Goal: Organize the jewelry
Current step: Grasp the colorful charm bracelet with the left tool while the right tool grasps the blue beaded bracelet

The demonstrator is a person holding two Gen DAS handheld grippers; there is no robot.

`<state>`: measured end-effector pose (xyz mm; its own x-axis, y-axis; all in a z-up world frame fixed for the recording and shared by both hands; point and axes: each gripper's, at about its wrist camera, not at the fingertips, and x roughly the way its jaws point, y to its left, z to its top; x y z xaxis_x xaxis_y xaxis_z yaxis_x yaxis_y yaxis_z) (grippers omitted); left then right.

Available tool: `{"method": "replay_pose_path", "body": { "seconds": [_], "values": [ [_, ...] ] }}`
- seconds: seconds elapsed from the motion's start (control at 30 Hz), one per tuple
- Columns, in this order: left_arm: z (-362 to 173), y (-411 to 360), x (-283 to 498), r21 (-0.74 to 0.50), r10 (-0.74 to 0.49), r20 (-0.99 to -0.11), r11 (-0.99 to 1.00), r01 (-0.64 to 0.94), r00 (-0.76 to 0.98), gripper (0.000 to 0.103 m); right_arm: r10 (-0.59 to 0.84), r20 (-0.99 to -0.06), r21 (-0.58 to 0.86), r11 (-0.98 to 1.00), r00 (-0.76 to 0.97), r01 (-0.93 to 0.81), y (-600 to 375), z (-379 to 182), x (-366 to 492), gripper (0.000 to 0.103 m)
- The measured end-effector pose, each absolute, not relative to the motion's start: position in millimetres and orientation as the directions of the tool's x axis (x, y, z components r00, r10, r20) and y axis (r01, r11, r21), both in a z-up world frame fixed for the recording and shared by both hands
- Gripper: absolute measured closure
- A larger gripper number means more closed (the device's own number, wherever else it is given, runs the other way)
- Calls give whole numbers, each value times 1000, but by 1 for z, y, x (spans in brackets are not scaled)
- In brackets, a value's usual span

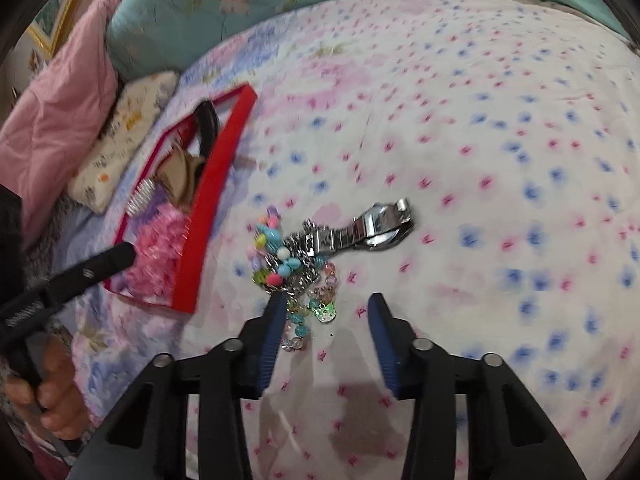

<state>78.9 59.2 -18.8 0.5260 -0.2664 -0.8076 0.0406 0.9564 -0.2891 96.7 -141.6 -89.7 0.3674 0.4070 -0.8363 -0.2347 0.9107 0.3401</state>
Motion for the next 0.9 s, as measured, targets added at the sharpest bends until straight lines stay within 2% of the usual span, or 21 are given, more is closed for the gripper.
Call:
{"method": "replay_pose_path", "body": {
  "seconds": [0.13, 0.17, 0.2, 0.23, 0.4, 0.7, 0.8, 0.83, 0.9],
  "values": [
    [-19, 52, 84, -279, -269, -812, 958, 60, 518, 55, 388, -840, 306, 916, 378, -260, -128, -96, 101, 68],
    [-19, 49, 86, -274, -268, -813, 959, 67, 516, 55, 384, -841, 298, 916, 381, -267, -126, -96, 101, 72],
    [-20, 46, 89, -267, -267, -816, 961, 76, 513, 55, 381, -844, 292, 917, 377, -273, -123, -97, 102, 80],
    [-20, 43, 91, -259, -264, -819, 962, 83, 510, 55, 379, -852, 293, 917, 361, -270, -123, -101, 103, 96],
    [-23, 18, 103, -213, -259, -835, 966, 149, 486, 55, 419, -830, 354, 906, 368, -232, -147, -93, 94, 96],
    [-49, -35, 125, -79, -183, -886, 965, 251, 426, 56, 394, -776, 385, 915, 493, -124, -222, -48, 83, 97],
    [-62, -45, 134, -38, -144, -901, 966, 255, 410, 66, 396, -772, 401, 910, 497, -104, -238, -47, 82, 96],
    [-68, -47, 138, -26, -129, -908, 967, 255, 398, 76, 399, -771, 406, 908, 496, -100, -241, -47, 80, 96],
    [-73, -52, 142, -21, -128, -911, 964, 265, 392, 79, 396, -774, 401, 910, 494, -101, -241, -50, 79, 96]
  ]
}}
